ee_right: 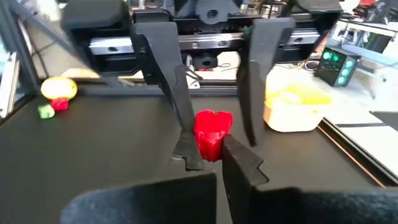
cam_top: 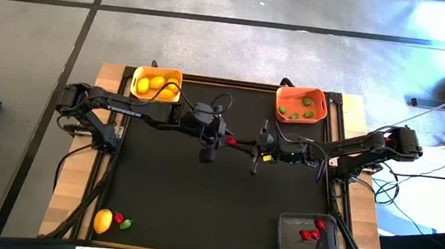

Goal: Sort produce into baskets
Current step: Put the top red chili pepper into the gray bin

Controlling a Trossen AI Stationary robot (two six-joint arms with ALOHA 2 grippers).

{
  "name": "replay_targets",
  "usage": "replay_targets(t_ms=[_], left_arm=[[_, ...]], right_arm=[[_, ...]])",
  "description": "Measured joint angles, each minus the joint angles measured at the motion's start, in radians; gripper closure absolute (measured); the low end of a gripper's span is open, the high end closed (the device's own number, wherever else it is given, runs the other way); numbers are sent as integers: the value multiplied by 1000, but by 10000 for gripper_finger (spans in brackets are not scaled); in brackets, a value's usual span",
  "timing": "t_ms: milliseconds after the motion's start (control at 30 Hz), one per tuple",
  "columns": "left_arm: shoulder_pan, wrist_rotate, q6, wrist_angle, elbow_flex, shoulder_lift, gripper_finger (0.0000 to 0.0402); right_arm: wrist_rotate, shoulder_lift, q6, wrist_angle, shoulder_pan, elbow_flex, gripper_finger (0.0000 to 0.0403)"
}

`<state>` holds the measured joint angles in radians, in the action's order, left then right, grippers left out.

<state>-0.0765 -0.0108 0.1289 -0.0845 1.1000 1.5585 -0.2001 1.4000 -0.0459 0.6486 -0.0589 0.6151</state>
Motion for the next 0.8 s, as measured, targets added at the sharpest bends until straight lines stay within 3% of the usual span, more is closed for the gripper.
replay_targets(t_ms=[133, 300, 500, 800], left_arm=[[0, 0, 16, -56, 0, -23, 209], [0, 0, 23, -164, 0, -74, 200], [0, 0, 13, -264, 1, -102, 199], [0, 0, -1, -286, 1, -102, 199]], right_arm=[[1, -43, -38, -68, -1, 0, 401], [15, -147, 17, -279, -1, 1, 401], [152, -297, 187, -611, -1, 1, 401], [332, -509, 493, -1030, -29, 1, 400]])
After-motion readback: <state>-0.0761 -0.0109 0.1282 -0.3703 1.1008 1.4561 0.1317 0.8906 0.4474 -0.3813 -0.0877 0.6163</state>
